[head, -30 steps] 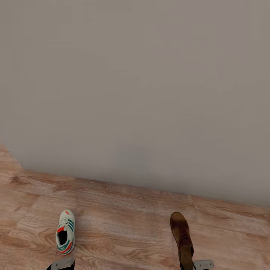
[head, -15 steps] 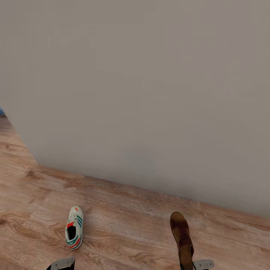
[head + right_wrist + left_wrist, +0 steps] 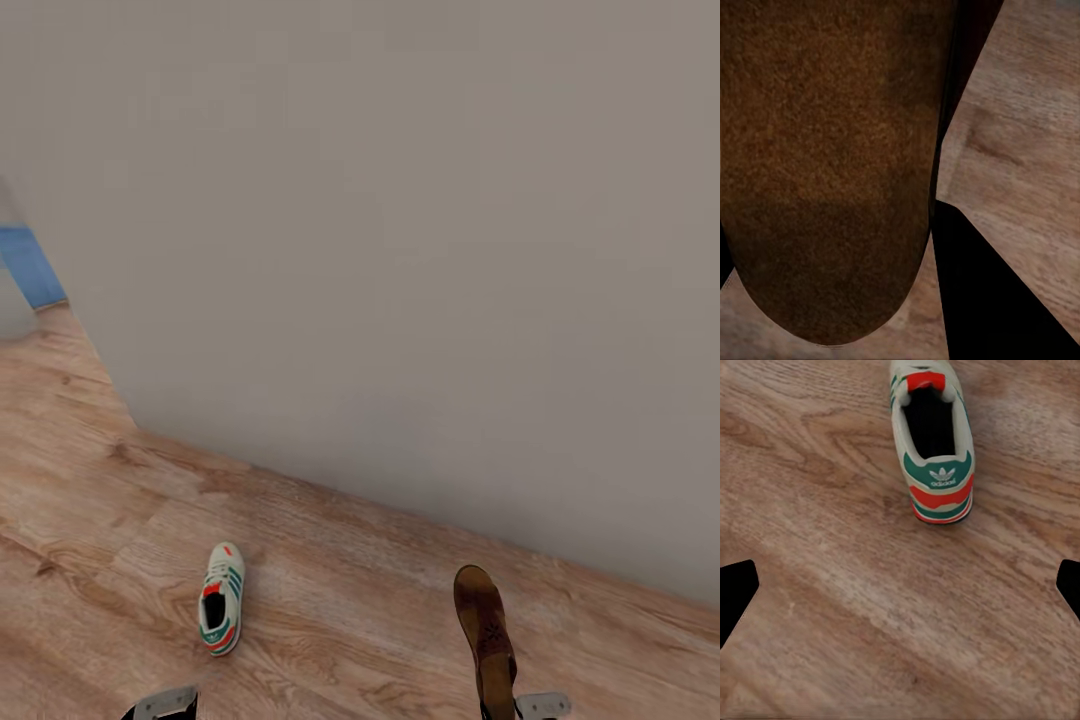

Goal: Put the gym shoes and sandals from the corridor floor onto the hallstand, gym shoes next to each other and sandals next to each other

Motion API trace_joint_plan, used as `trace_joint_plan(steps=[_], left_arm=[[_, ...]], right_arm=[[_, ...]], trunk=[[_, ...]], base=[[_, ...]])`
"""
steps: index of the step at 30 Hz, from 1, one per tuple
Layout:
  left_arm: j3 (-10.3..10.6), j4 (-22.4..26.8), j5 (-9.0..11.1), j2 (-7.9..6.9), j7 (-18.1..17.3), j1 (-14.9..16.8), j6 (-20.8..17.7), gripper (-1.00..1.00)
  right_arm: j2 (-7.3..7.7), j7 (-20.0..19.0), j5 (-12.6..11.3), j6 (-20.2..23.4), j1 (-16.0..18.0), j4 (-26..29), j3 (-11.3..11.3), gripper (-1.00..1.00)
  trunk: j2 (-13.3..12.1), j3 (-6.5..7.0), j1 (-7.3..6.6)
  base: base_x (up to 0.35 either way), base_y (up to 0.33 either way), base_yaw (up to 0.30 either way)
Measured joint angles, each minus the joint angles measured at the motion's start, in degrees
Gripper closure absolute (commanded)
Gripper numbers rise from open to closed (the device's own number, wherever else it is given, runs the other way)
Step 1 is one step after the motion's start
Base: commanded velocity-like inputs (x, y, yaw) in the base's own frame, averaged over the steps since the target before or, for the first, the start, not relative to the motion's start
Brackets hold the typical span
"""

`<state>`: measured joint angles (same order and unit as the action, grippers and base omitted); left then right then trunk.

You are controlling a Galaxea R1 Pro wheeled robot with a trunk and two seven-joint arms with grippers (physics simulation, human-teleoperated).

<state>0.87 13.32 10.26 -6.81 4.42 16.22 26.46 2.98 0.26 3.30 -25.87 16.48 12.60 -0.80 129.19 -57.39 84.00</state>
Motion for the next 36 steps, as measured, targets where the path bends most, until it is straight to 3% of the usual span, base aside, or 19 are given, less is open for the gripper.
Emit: trace_joint_plan(steps=[17, 24, 36], left_arm=[[-0.21, 0.09, 0.2, -0.21, 0.32, 0.0, -0.08, -1.0], [-2.55, 0.09, 0.28, -0.29, 0.33, 0.0, -0.01, -1.0], [-3.16, 0.09, 0.26, -0.24, 0.27, 0.0, -0.03, -1.0]], right_arm=[[0.01, 0.0, 0.01, 0.0, 0.0, 0.0, 0.0, 1.0], [0.0, -0.01, 0.01, -0.01, 0.0, 0.0, 0.0, 1.0], [0.0, -0.01, 0.0, 0.0, -0.01, 0.0, 0.0, 1.0]], trunk=[[0.0, 1.17, 0.0], [0.0, 1.66, 0.0], [0.0, 2.48, 0.0]], base=[[0.0, 0.0, 0.185], [0.0, 0.0, 0.185], [0.0, 0.0, 0.185]])
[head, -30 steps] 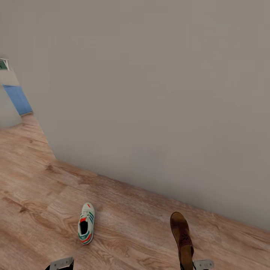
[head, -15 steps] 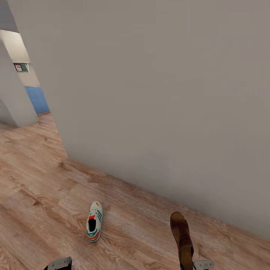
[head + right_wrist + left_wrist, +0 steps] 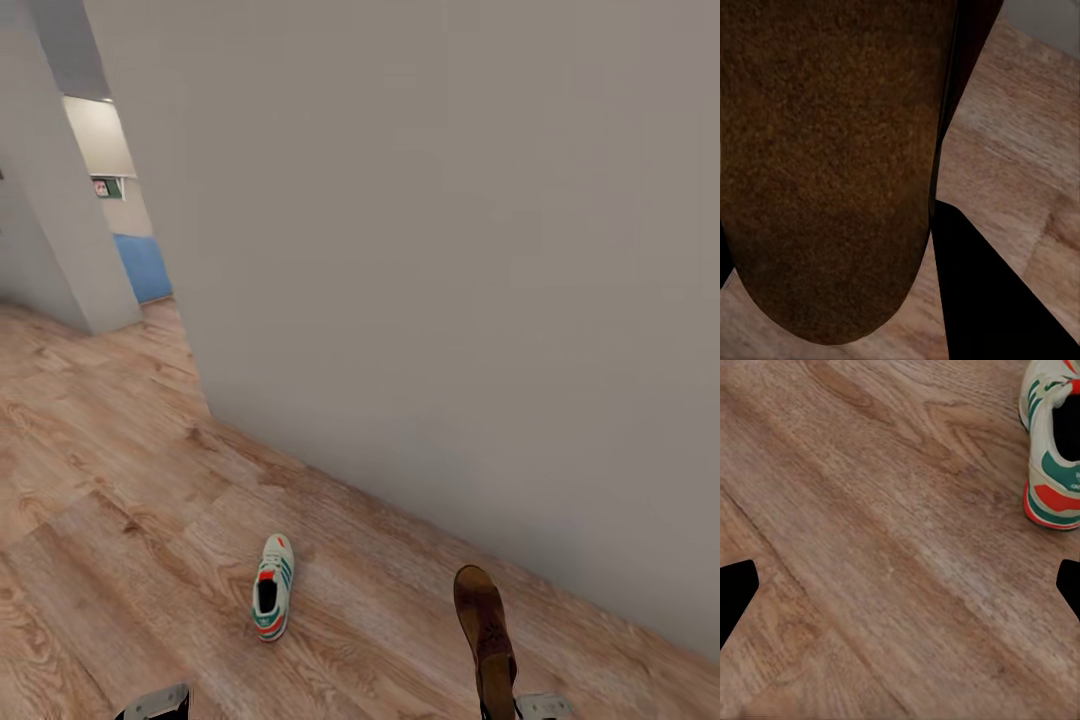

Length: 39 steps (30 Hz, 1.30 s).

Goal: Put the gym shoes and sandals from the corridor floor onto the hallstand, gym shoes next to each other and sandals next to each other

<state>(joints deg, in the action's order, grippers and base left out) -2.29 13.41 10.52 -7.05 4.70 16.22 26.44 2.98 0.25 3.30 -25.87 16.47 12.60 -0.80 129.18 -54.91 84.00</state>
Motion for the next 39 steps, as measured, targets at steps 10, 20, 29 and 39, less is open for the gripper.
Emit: trace_joint_plan(steps=[10, 20, 29, 39], left_arm=[[0.0, 0.0, 0.0, 0.06, 0.0, 0.0, 0.02, -1.0], [-0.01, 0.0, 0.0, 0.09, -0.01, 0.0, 0.03, -1.0], [-0.01, 0.0, 0.0, 0.09, -0.01, 0.0, 0.02, -1.0], [-0.01, -0.1, 0.0, 0.09, -0.01, 0.01, 0.0, -1.0]], right_arm=[[0.0, 0.0, 0.07, 0.0, 0.01, 0.0, 0.0, 1.0], [0.0, 0.01, 0.07, 0.0, 0.03, 0.0, 0.0, 1.0], [0.0, 0.01, 0.06, 0.0, 0.03, 0.04, 0.0, 1.0], [0.09, -0.03, 0.0, 0.0, 0.0, 0.1, 0.0, 1.0]], trunk=[[0.0, 0.69, 0.0], [0.0, 1.35, 0.0], [0.0, 1.86, 0.0], [0.0, 1.99, 0.0]], base=[[0.0, 0.0, 0.191], [0.0, 0.0, 0.207], [0.0, 0.0, 0.221], [0.0, 0.0, 0.067]])
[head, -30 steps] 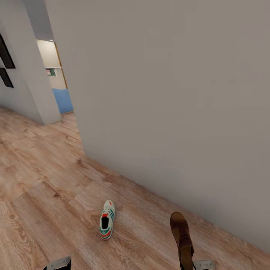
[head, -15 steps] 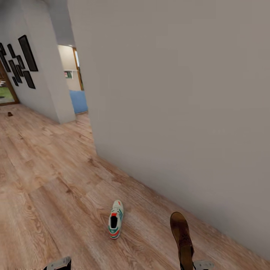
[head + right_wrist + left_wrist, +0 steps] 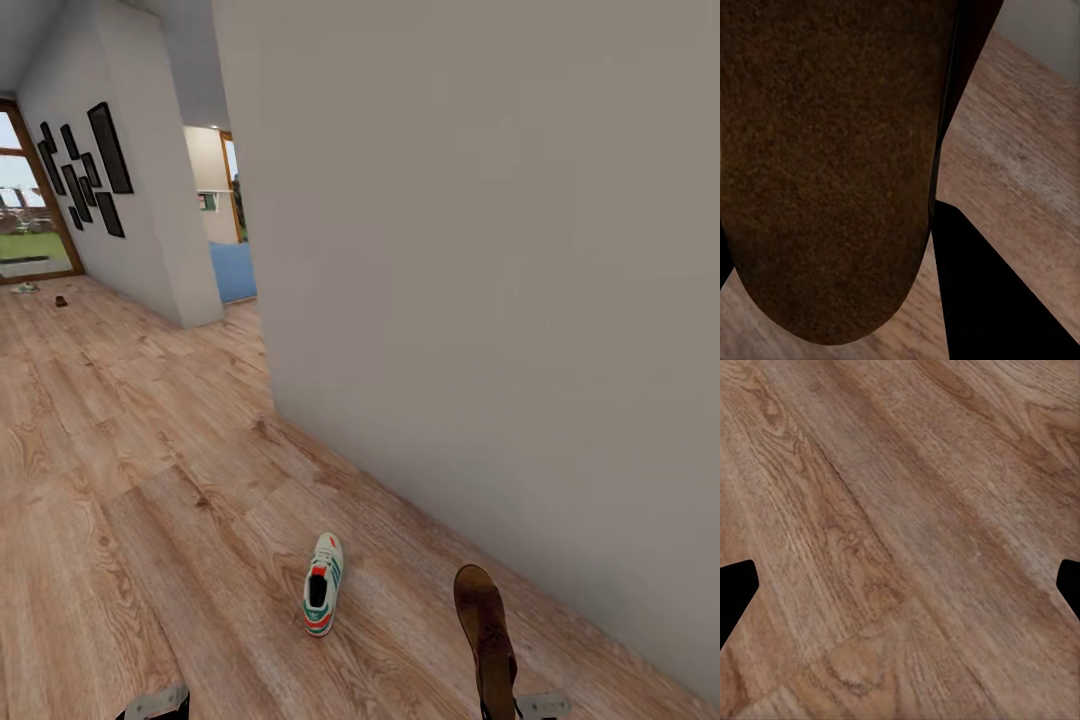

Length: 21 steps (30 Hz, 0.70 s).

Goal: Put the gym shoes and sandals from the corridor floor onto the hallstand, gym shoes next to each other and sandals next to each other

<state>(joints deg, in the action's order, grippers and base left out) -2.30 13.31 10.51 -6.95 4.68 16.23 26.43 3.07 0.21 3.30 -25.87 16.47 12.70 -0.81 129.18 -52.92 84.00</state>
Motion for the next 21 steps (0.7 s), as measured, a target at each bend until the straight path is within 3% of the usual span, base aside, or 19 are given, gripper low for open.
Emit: trace_joint_plan(steps=[21], left_arm=[[0.01, 0.06, -0.1, 0.17, -0.01, 0.0, -0.03, -1.0]], right_arm=[[0.09, -0.46, 0.38, 0.08, 0.01, 0.17, 0.1, 1.0]], trunk=[[0.0, 0.0, -0.01]], base=[[0.008, 0.0, 0.0]])
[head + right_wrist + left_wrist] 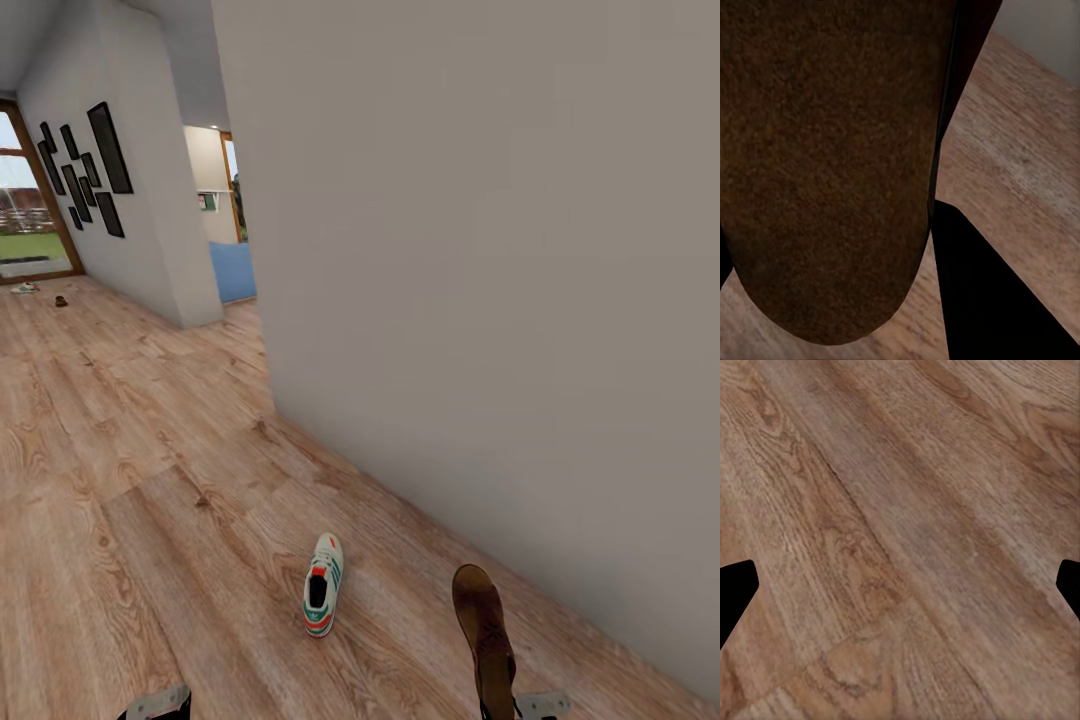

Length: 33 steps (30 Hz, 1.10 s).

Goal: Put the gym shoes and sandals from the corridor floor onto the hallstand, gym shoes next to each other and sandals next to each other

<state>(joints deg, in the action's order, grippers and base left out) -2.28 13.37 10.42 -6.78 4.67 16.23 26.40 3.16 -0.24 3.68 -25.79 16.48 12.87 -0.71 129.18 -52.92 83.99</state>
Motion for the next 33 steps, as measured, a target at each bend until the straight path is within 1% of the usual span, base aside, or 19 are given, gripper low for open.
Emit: trace_joint_plan(steps=[9, 12, 13, 15, 17, 18, 20, 21, 22, 23, 24, 26, 27, 30, 33], left_arm=[[0.1, 0.07, -0.27, 0.08, 0.0, 0.0, -0.02, -1.0], [0.25, 0.19, -0.45, 0.09, -0.03, 0.0, -0.02, -1.0], [0.32, 0.39, -0.53, 0.09, -0.05, 0.01, -0.02, -1.0], [0.39, 0.54, -0.59, 0.13, -0.11, 0.0, -0.02, -1.0], [0.49, 0.74, -0.72, 0.16, -0.23, 0.08, -0.05, -1.0], [0.51, 0.81, -0.8, 0.15, -0.38, 0.15, -0.13, -1.0], [0.55, 0.85, -0.91, 0.12, -0.59, 0.24, -0.24, -1.0], [0.58, 0.87, -0.99, 0.13, -0.63, 0.28, -0.27, -1.0], [0.79, 0.88, -2.1, 0.12, -0.7, 0.53, -0.41, -1.0], [0.94, 0.84, -4.47, 0.18, -0.74, 0.96, -0.91, -1.0], [0.95, 0.86, -5.6, 0.26, -0.85, 1.12, -1.18, -1.0], [0.96, 0.89, -6.06, 0.32, -1.07, 1.2, -1.38, -1.0], [0.99, 0.89, -6.34, 0.39, -1.46, 1.47, -1.64, -1.0], [0.97, 0.9, -6.64, 0.57, -2.55, 2.4, -2.83, -1.0], [0.94, 0.91, -6.72, 0.64, -3.42, 3.32, -4.38, -1.0]], right_arm=[[-0.08, -0.15, 0.09, 0.02, 0.01, 0.09, 0.15, 1.0], [-0.27, -0.28, 0.9, 0.07, 0.01, 0.52, 0.95, 1.0], [-0.52, -0.36, 1.79, 0.12, 0.02, 1.36, 1.93, 1.0], [-0.93, -0.4, 2.72, 0.16, 0.02, 2.99, 2.94, 1.0], [-2.23, -0.29, 4.48, 0.43, 0.05, 7.65, 5.93, 1.0], [-3.16, -0.16, 5.23, 1.3, 0.02, 11.42, 8.31, 1.0], [-4.59, -0.14, 5.76, 4.57, 0.03, 16.18, 11.01, 1.0], [-4.96, -0.15, 5.73, 5.77, 0.02, 17.43, 11.57, 1.0], [-6.26, -0.41, 5.89, 10.96, 0.07, 22.15, 13.69, 1.0], [-8.35, -3.12, 5.88, 17.99, 0.09, 29.98, 15.89, 1.0], [-9.74, -5.85, 5.69, 21.78, 0.11, 36.71, 16.39, 1.0], [-10.4, -7.68, 5.64, 24.03, 0.11, 38.7, 16.65, 1.0], [-11.05, -9.19, 5.59, 25.83, 0.12, 41.0, 16.89, 1.0], [-12.03, -11.41, 5.7, 28.93, 0.13, 44.83, 17.12, 1.0], [-12.45, -12.55, 5.74, 30.83, 0.12, 47.44, 17.2, 1.0]], trunk=[[0.0, 0.0, 0.0], [0.0, 0.0, 0.0], [0.0, 0.0, 0.0], [0.0, 0.0, 0.0], [0.0, 0.01, 0.0], [0.0, 0.01, 0.0], [0.0, 0.01, 0.0], [0.0, 0.0, 0.0], [0.0, 0.01, 0.01], [-0.01, 0.01, 0.01], [0.0, 0.01, 0.0], [0.0, 0.0, 0.0], [0.0, 0.01, 0.0], [0.0, 0.01, 0.0], [0.0, 0.01, 0.0]], base=[[0.134, 0.0, 0.0], [0.033, 0.0, 0.0], [0.018, 0.0, 0.0], [0.012, 0.0, 0.0], [0.004, 0.0, 0.0], [0.002, 0.0, 0.0], [0.001, 0.0, 0.0], [0.0, 0.0, 0.0], [0.0, 0.0, 0.0], [0.0, 0.0, 0.0], [0.0, 0.0, 0.0], [0.0, 0.0, 0.0], [0.0, 0.0, 0.0], [0.0, 0.0, 0.0], [0.0, 0.0, 0.0]])
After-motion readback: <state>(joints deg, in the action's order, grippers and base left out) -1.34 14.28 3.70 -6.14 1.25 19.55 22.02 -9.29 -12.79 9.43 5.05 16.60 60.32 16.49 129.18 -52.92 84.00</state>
